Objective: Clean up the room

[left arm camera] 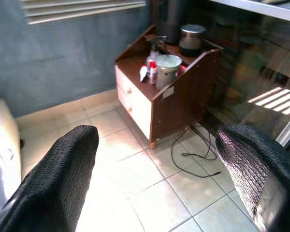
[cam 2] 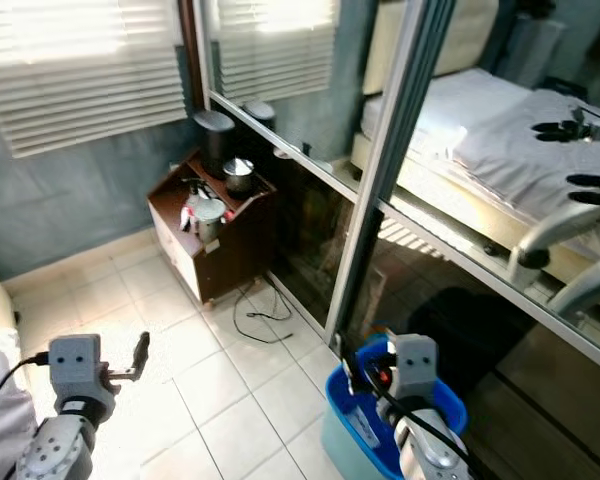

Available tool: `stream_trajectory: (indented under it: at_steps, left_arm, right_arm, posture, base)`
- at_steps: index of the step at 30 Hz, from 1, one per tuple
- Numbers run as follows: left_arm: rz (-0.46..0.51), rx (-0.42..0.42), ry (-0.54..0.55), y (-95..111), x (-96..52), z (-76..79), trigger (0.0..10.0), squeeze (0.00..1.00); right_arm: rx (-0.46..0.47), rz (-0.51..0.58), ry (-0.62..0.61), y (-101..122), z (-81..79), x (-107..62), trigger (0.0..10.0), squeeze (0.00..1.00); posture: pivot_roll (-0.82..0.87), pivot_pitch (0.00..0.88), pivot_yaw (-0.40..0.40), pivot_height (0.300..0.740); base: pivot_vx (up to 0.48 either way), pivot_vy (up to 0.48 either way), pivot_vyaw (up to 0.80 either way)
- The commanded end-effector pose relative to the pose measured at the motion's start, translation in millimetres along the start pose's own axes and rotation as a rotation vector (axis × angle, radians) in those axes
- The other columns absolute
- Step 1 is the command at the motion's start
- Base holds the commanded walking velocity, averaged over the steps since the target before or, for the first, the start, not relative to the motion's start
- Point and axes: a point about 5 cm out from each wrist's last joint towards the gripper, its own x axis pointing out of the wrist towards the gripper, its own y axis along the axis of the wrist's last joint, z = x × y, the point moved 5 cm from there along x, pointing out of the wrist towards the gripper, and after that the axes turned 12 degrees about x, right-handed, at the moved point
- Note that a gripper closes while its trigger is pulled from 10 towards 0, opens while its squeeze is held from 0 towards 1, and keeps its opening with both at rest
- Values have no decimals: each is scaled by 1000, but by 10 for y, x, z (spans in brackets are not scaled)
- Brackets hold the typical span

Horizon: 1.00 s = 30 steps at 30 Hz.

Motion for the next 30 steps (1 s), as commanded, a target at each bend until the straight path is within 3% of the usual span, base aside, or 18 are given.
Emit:
stream_trajectory:
  at_steps: [1, 13, 25, 30]
  left_arm:
    - [2, 17, -5, 29, 8, 21, 10000, 0]
    - [0, 8, -42, 36, 70, 123, 10000, 0]
    - [-8, 89, -55, 11, 197, 112, 10000, 0]
    - [-12, 76, -47, -9, 230, 103, 10000, 0]
  right_arm:
    - [5, 1, -9, 4, 35, 7, 10000, 0]
    - [-5, 9, 4, 5, 4, 56, 10000, 0]
    - [-6, 4, 7, -56, -35, 45, 10000, 0]
    - [-12, 12, 9, -39, -33, 57, 10000, 0]
  posture:
    - [64, 0, -68, 740]
    - [59, 0, -55, 740]
    - [46, 0, -36, 740]
    - [37, 0, -38, 740]
  base:
    - [0, 0, 681]
    - [0, -400, 675]
    - [0, 0, 621]
    - [0, 0, 613]
